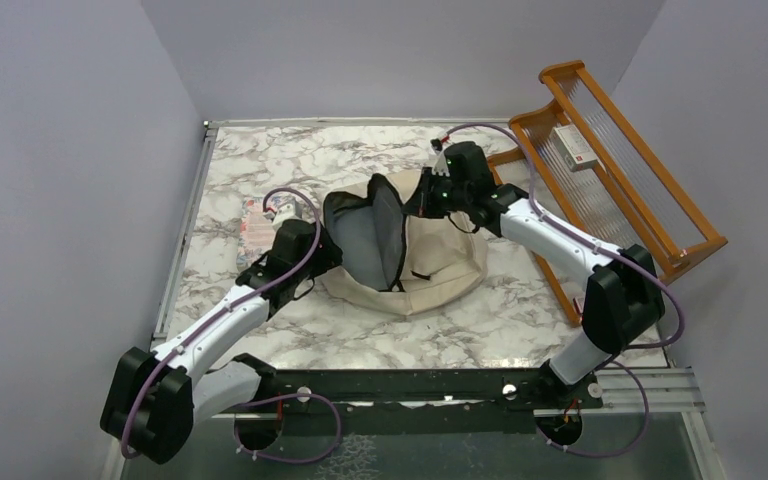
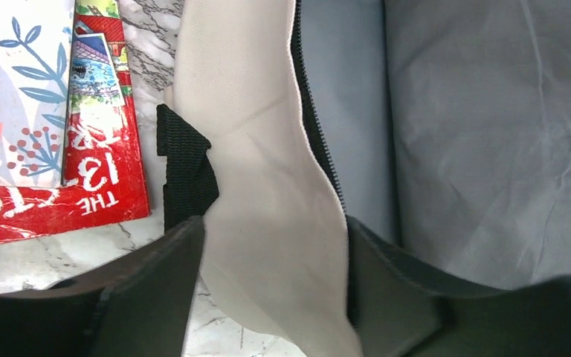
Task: Pack the student bag
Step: Unzip the student bag at the center of the board, then pick up the book from the center of the board.
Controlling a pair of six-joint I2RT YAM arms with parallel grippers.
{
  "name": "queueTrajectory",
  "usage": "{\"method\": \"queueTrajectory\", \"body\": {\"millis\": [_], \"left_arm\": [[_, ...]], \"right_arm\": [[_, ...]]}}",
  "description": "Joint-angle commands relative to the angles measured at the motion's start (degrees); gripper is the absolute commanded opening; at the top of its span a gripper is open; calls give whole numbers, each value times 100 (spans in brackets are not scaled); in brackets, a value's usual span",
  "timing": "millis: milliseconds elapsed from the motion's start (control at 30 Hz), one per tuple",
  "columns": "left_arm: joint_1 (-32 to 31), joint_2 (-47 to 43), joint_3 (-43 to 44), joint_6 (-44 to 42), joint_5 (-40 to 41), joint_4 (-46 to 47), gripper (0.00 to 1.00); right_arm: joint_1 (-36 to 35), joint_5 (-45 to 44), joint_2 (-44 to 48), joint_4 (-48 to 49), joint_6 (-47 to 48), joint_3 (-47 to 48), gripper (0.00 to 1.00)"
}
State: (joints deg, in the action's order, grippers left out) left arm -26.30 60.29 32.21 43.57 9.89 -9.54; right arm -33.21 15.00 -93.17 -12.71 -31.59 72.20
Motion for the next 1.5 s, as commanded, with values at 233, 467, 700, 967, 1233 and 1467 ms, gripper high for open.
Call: {"method": "queueTrajectory", "body": {"millis": [233,467,700,967,1233,1467], "left_arm": [[20,-264,-316,-245,401,148,13],[20,-360,-475,-303,275,80,8],[20,-456,-504,-469,23,108,21],[20,-519,56,-870,204,-283,58],[203,-292,1072,-1543,511,-863,72],[802,79,1310,-1747,292,-1010,75]], "right_arm": [[760,-1317,84,-1006,887,-59,1],[884,-2124,-701,-1460,1129,-132,0],[886,-2558,-1002,-1611,944,-156,36],[879,-2654,305,-1534,1116,210,49],[650,-1811,817,-1558,1492,613,61],[-265,-1331,325,-1415,1869,976,61]]}}
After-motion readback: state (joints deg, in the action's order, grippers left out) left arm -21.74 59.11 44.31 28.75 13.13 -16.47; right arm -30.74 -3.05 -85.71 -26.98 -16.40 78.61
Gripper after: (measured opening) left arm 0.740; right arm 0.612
